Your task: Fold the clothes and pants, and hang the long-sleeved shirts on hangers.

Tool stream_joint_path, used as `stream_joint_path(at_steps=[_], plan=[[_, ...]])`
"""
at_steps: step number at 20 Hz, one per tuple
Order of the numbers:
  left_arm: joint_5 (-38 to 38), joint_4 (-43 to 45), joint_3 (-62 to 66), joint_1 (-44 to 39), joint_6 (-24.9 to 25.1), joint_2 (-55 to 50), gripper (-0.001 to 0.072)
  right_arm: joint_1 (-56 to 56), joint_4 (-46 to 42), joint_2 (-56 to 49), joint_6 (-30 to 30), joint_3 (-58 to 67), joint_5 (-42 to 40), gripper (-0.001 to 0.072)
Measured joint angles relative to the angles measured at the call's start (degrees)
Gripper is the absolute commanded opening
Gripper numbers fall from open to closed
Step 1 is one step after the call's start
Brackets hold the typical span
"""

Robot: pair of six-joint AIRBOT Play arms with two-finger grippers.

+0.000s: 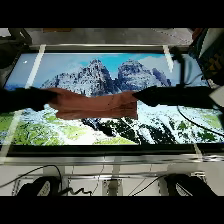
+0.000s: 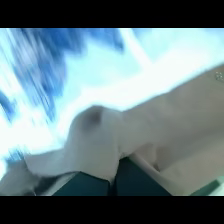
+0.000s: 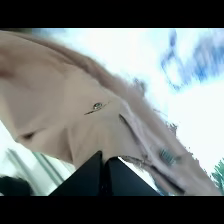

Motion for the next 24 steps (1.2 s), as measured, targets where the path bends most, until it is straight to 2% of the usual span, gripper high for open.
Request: stream_joint_path(at_steps=[4,9,11,13,16,19,21,24], plan=[[7.6,-1.1,1.7,-0.2,-0.8,12.5,0.0004,0.0,0.1,8.3,10.3,0.7,0.0,0.0016],[10.2,-1.2,-5.4,-0.3,-8.8,15.7,0.0005,0.0,-3.5,9.2,21.5,-4.4,-1.2,0.0016],[12.0,-2.9,-12.5,-0.8,-10.9,13.0,0.0005,0.0,-4.7,7.1,25.2,-8.9,-4.7,0.0016],[17.3,-6.7,-20.0,-2.7,-11.0,7.8,0.0005,0.0,-5.4,3.4,28.2,-13.0,-11.0,0.0016],[27.9,-13.5,-26.4,-7.9,-7.6,-3.5,0.0005,0.0,-5.6,-5.0,30.9,-16.3,-23.3,0.0016],[32.8,-19.3,-26.9,-12.5,-4.6,-13.9,0.0005,-0.5,-6.1,-12.7,31.9,-17.0,-31.9,0.0016],[31.3,-20.7,-26.4,-14.0,-3.4,-18.3,0.0005,-1.9,-8.0,-15.7,32.1,-16.8,-31.6,0.0016],[24.5,-16.9,-26.0,-14.7,-3.1,-21.2,0.0005,-4.8,-13.4,-17.6,27.9,-15.9,-23.0,0.0016]])
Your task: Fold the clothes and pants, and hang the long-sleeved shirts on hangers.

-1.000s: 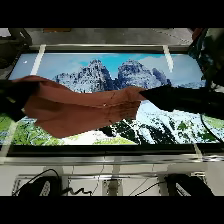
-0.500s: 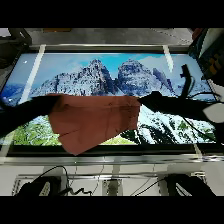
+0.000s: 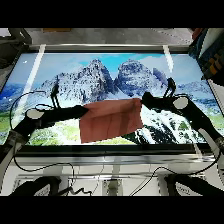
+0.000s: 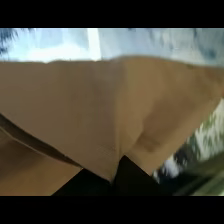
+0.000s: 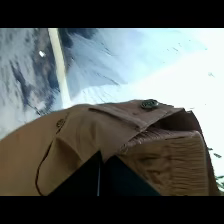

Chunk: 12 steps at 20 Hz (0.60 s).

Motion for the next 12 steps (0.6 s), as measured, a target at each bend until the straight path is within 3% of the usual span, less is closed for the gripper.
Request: stream_joint_path(at_steps=[4,6,8,9,10,11,12], plan=[[-9.5,12.5,0.1,-0.3,-6.6,-1.3,0.0006,-2.4,-8.1,-1.0,-4.9,0.1,16.6,0.0016],[-12.8,16.7,0.1,-0.4,-9.1,-1.6,0.0063,-2.9,-9.9,-1.2,-6.6,-0.5,21.9,0.0028],[-14.6,20.3,0.1,-0.4,-10.4,-1.7,0.0436,-3.2,-12.3,-1.3,-7.6,-0.9,25.1,0.0032],[-15.0,20.9,0.1,-0.4,-10.9,-1.8,0.0527,-3.3,-12.7,-1.3,-8.3,-1.0,26.9,0.0051],[-16.4,20.9,0.1,-0.5,-11.1,-1.7,0.0528,-3.3,-12.3,-1.3,-9.6,-1.1,28.7,0.0254],[-18.0,21.7,0.1,-0.5,-11.3,-1.8,0.0528,-3.3,-12.2,-1.3,-11.4,-1.2,31.6,0.0556],[-18.9,22.1,0.1,-0.5,-11.7,-1.8,0.0528,-3.4,-12.2,-1.3,-13.4,-1.3,34.3,0.0702]])
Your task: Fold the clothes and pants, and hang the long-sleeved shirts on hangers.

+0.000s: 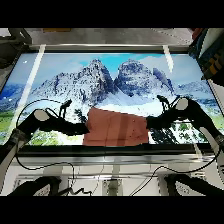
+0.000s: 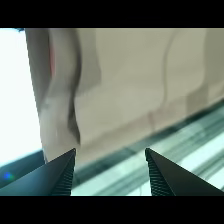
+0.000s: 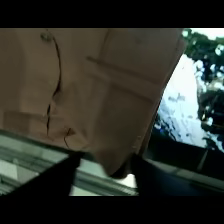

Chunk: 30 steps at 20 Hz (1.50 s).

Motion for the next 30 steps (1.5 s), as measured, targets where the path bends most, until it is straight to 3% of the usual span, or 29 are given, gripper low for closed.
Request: stream_joint_path(at_steps=[3,6,7,9,10,11,15,18,19,20,21,24,30], plan=[[-2.4,0.6,0.0,0.0,-0.2,0.0,0.0526,0.0,-0.8,0.0,-5.1,0.0,5.0,0.0689],[-3.0,0.9,0.0,0.0,-0.3,0.0,0.0525,-0.1,-4.9,0.0,-7.7,0.0,4.7,0.0688],[-3.1,0.9,0.0,0.0,-0.4,0.0,0.0524,-0.1,-7.3,0.0,-8.3,0.1,3.1,0.0608],[-3.2,1.0,0.0,0.0,-0.4,0.0,0.0524,-0.1,-13.5,0.0,-9.2,0.2,-0.9,0.0136],[-3.3,1.0,0.0,0.0,-0.4,0.0,0.0522,-0.3,-17.3,0.0,-9.5,0.2,-2.4,0.0020],[-3.3,1.0,0.0,0.0,-0.4,0.0,0.0522,-0.7,-20.4,0.0,-9.7,0.2,-3.6,0.0015],[-3.3,1.0,0.0,0.0,-0.4,0.0,0.0514,-7.5,-26.7,0.0,-10.7,0.1,-6.3,0.0012],[-3.3,1.0,0.0,0.0,-0.4,0.0,0.0514,-17.3,-14.1,-0.2,-20.1,-1.6,-5.1,0.0015],[-3.4,1.0,0.0,0.0,-0.4,0.0,0.0514,-20.2,-7.1,-0.5,-24.0,-2.9,-4.0,0.0067],[-3.4,1.0,0.0,0.0,-0.4,0.0,0.0514,-22.8,0.2,-0.7,-27.4,-4.6,-3.1,0.0343],[-3.4,1.0,0.0,0.0,-0.4,0.0,0.0514,-24.4,5.9,-0.9,-29.7,-6.3,-3.2,0.0529],[-3.4,1.0,0.0,0.0,-0.4,0.0,0.0514,-25.6,16.7,-1.6,-31.1,-11.2,-6.1,0.0557],[-2.5,1.0,0.0,0.0,-0.4,0.0,0.0514,-17.2,26.9,-7.6,-24.2,-14.4,-12.3,0.0554]])
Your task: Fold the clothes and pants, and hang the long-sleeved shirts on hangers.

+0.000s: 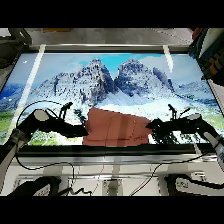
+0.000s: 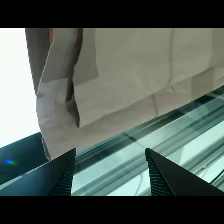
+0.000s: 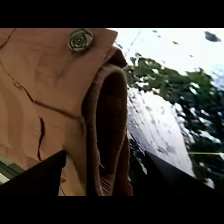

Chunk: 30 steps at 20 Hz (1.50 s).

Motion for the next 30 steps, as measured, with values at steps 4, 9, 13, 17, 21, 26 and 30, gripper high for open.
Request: stream_joint_path(at_steps=[4,9,13,17,21,26,30], plan=[[1.2,0.0,0.0,0.0,0.0,0.0,0.0514,6.6,7.1,-5.0,2.3,-0.3,-1.1,0.0308],[3.2,0.0,0.0,0.0,0.0,0.0,0.0156,10.6,13.2,-7.2,-3.6,1.9,-2.5,0.0016],[4.2,0.4,3.5,1.3,1.9,0.5,0.0004,9.2,15.1,-6.4,-6.0,9.5,-1.7,0.0015],[4.5,5.4,13.2,3.2,3.1,3.6,0.0004,3.5,14.5,-2.4,-6.8,19.8,-2.0,0.0016],[6.6,10.7,20.8,3.9,3.5,9.9,0.0005,-6.7,10.1,3.2,-6.0,27.5,-3.0,0.0016],[10.3,14.5,23.4,4.1,3.7,19.0,0.0005,-24.1,-4.5,8.8,4.4,30.4,-3.8,0.0016],[11.4,15.4,23.9,4.2,3.7,23.3,0.0006,-37.5,-19.3,10.2,14.9,30.9,0.7,0.0015]])
